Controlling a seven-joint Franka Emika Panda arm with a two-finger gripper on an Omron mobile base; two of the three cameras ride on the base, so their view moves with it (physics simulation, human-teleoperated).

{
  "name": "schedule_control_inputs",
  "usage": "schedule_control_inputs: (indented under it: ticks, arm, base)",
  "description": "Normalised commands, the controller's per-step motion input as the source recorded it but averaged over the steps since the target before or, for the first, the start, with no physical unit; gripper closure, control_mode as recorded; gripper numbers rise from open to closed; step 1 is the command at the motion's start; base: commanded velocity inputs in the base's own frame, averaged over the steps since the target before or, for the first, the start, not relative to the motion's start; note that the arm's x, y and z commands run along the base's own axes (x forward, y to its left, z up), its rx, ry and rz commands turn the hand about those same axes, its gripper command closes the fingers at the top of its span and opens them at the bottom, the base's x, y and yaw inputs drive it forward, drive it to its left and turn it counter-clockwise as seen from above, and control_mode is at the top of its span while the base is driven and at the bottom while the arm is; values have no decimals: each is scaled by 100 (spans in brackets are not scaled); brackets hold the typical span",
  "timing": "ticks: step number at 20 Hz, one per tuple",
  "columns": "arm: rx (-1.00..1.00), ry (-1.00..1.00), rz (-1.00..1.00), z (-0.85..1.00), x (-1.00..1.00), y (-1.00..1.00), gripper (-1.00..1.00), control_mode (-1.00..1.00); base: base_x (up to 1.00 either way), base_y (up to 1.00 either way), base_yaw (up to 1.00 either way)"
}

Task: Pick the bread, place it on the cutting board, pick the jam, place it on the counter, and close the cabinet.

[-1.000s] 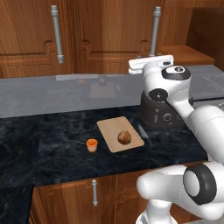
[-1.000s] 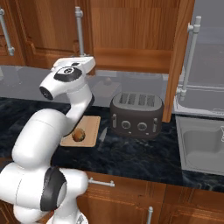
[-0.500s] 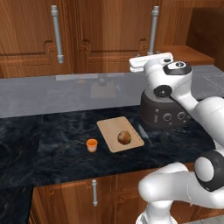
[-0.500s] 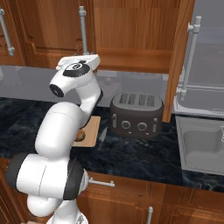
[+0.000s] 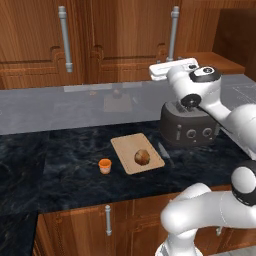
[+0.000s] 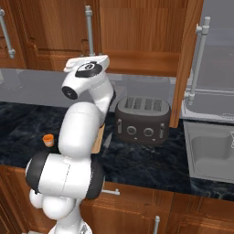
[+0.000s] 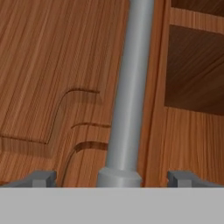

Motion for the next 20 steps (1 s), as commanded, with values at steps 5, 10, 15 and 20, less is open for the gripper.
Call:
schedule_control_inputs:
  ticks: [5, 10, 15, 20]
  arm:
    - [0, 0, 6, 0, 20, -11, -100, -100]
    - [0, 0, 5, 0, 20, -5, -100, -100]
    - [0, 0, 1, 0, 16, 0, -100, -100]
    - [0, 0, 2, 0, -2, 0, -100, -100]
  base:
    - [0, 0, 0]
    - [0, 0, 0]
    - [0, 0, 0]
    - [0, 0, 0]
